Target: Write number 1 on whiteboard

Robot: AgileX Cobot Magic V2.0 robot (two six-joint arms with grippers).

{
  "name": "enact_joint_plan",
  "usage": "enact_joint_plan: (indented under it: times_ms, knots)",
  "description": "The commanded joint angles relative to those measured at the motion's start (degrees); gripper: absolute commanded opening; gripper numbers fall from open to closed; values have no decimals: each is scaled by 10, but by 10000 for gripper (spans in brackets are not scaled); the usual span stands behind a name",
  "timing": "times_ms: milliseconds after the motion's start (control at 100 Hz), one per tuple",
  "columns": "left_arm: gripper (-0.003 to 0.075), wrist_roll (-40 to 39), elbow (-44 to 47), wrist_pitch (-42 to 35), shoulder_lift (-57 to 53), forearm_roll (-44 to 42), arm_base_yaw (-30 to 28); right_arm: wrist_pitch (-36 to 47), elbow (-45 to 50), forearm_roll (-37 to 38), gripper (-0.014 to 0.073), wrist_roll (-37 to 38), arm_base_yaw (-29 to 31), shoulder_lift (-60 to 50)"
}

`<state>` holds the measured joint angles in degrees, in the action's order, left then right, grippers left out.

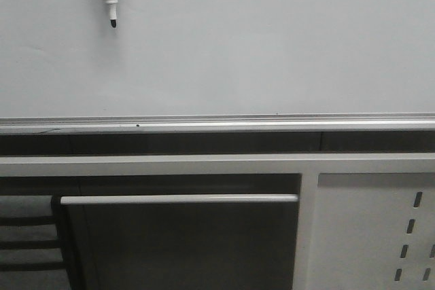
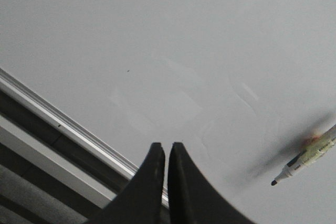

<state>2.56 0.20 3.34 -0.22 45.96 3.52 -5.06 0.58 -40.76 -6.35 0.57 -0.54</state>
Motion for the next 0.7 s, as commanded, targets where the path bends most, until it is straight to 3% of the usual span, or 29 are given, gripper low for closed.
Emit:
enact_joint_plan:
  times_ms: [0, 250, 450, 520, 690]
  knots:
    - [-20, 7, -11, 10, -8, 13, 0, -11, -25, -3, -62, -10, 3, 0]
    - [-20, 183, -168, 181, 117, -30, 0, -141, -157, 71, -62, -23, 3, 158]
    - [-20, 299, -292, 298, 250, -19, 0, -208, -273, 77, -62, -84, 2, 302]
    - [-20, 340, -306, 289, 270, 39, 0, -207, -290, 77, -64, -85, -3, 325]
    - [-20, 555, -302, 251, 273, 259, 0, -181, -295, 69, -64, -85, -30, 337]
